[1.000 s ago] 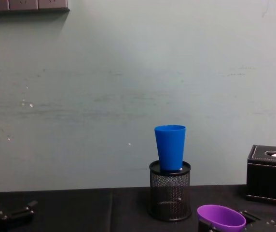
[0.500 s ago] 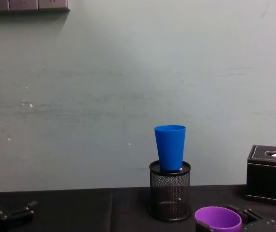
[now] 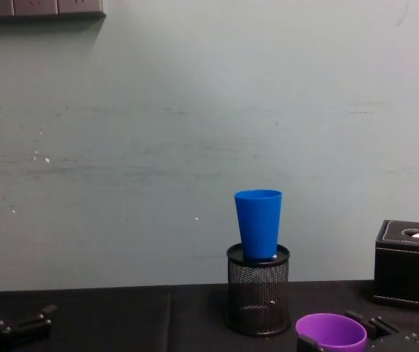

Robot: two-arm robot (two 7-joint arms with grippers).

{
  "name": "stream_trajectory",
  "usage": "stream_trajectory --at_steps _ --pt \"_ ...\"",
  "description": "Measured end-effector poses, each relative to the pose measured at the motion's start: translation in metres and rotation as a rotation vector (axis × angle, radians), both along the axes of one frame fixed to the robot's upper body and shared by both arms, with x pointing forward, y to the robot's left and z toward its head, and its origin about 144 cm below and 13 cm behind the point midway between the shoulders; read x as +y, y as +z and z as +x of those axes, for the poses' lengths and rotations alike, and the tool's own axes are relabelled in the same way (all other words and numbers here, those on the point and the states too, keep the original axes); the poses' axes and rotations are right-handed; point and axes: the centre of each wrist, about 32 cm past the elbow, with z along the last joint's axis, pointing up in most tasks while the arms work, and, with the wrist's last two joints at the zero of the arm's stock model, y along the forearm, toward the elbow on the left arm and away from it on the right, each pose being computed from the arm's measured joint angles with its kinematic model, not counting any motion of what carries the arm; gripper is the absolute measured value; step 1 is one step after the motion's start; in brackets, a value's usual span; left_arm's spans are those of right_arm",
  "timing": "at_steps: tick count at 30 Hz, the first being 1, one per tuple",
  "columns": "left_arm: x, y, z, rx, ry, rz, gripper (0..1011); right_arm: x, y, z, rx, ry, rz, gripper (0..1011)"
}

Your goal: Pick up one cup with a gripper and tap it against the other cup.

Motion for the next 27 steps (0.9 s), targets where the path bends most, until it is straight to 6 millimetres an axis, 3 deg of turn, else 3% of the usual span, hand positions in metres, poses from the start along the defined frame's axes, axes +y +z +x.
stream_trajectory --at_steps 27 --pt "0.0000 0.0000 0.0000 0.000 0.000 0.000 1011 0.0020 0.0086 0.0001 -0.034 0.009 -0.009 1000"
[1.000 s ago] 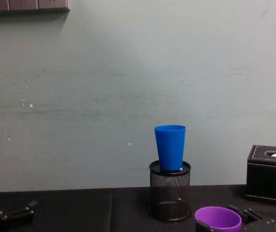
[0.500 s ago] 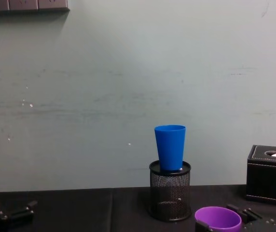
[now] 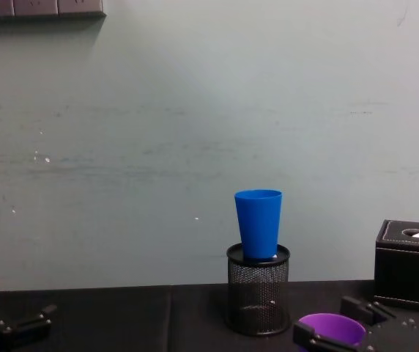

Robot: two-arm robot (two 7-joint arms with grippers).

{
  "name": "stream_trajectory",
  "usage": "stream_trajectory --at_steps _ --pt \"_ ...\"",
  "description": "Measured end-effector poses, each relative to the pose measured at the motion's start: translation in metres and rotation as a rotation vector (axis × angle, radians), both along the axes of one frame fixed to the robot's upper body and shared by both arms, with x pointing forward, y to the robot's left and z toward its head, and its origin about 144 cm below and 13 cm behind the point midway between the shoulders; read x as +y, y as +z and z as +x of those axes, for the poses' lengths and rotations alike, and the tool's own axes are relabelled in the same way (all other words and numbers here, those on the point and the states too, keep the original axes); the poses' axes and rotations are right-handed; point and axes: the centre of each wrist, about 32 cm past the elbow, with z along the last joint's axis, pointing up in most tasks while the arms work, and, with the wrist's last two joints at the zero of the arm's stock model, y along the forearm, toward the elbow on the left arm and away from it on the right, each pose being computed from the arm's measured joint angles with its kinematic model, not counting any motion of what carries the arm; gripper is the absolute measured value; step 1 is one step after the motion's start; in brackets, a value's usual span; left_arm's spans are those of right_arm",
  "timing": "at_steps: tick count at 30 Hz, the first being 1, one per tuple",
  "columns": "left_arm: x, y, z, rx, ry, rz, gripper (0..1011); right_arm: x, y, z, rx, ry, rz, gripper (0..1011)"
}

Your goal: Pick up one cup with a gripper and tap it against the other cup.

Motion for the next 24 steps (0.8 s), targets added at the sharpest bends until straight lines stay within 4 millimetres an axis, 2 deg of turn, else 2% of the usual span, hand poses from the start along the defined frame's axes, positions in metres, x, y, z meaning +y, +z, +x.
stream_trajectory --at_steps 14,24 --pt "0.000 0.000 0.000 0.000 0.000 0.000 1011 0.004 0.008 -0.002 -0.029 -0.007 0.006 1000" --pt "0.000 0.000 0.000 0.000 0.000 0.000 1011 0.009 0.022 -0.004 -0.070 -0.014 0.021 1000"
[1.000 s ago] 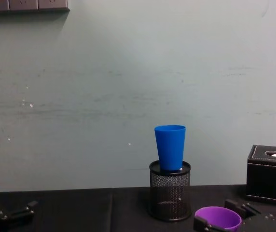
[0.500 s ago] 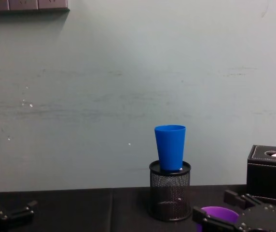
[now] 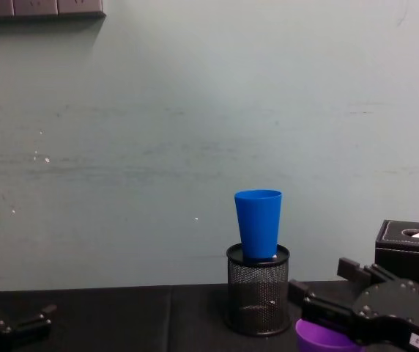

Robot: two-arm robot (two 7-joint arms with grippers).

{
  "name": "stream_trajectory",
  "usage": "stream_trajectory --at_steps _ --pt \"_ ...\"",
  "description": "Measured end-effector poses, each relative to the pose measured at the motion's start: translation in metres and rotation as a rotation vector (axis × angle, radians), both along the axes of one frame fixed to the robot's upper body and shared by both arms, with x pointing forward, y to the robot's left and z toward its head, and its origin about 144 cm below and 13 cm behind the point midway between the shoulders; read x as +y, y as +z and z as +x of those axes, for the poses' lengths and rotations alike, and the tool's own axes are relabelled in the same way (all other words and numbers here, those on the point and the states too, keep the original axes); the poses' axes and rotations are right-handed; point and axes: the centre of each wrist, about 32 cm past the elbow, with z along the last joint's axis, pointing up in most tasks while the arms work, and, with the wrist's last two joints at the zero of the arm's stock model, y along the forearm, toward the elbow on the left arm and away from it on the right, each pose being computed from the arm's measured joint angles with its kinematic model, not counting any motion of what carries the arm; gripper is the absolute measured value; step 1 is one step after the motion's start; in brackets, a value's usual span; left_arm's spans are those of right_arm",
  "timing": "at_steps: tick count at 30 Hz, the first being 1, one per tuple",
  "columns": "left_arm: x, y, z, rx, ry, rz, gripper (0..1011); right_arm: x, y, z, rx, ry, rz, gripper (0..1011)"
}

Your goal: Pick up one cup with a gripper and tap it against the other cup.

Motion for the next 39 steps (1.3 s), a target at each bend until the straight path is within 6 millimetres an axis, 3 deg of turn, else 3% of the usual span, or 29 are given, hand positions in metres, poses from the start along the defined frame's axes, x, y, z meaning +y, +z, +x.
stream_trajectory --at_steps 39 --pt "0.0000 0.0000 0.0000 0.000 0.000 0.000 1011 -0.0025 0.0024 -0.0077 -0.008 -0.082 0.014 1000"
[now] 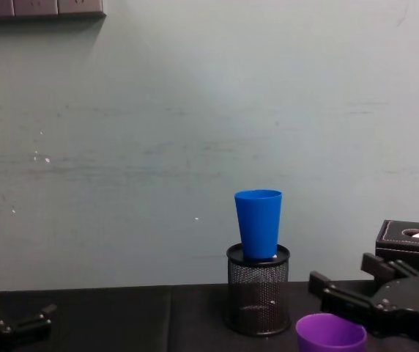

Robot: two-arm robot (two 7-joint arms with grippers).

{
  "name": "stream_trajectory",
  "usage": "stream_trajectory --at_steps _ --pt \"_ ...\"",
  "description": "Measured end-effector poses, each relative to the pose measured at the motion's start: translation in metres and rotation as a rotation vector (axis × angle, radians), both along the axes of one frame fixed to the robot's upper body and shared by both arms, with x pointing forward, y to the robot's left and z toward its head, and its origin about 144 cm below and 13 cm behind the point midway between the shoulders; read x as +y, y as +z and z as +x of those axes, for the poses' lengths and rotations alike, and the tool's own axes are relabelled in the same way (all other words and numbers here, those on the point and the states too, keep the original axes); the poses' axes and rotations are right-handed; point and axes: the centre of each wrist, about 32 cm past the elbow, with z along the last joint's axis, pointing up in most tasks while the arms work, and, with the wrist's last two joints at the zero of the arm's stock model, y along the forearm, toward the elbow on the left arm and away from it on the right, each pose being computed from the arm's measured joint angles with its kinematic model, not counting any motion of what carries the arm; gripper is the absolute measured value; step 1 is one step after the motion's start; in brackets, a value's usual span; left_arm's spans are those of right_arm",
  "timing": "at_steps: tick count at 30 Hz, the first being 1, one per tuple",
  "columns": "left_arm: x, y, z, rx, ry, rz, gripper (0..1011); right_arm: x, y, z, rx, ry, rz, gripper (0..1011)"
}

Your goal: Pick up one cup with a gripper and tap it against the other cup.

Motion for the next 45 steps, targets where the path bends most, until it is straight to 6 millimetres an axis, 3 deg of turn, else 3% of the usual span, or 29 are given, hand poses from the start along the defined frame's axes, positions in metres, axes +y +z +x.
stream_trajectory --at_steps 24,45 --pt "0.000 0.000 0.000 0.000 0.000 0.000 1011 -0.020 -0.007 -0.024 0.042 -0.217 0.011 1000" --pt "0.000 0.000 0.000 0.000 0.000 0.000 1011 -0.029 -0.028 -0.021 0.113 -0.261 0.038 1000"
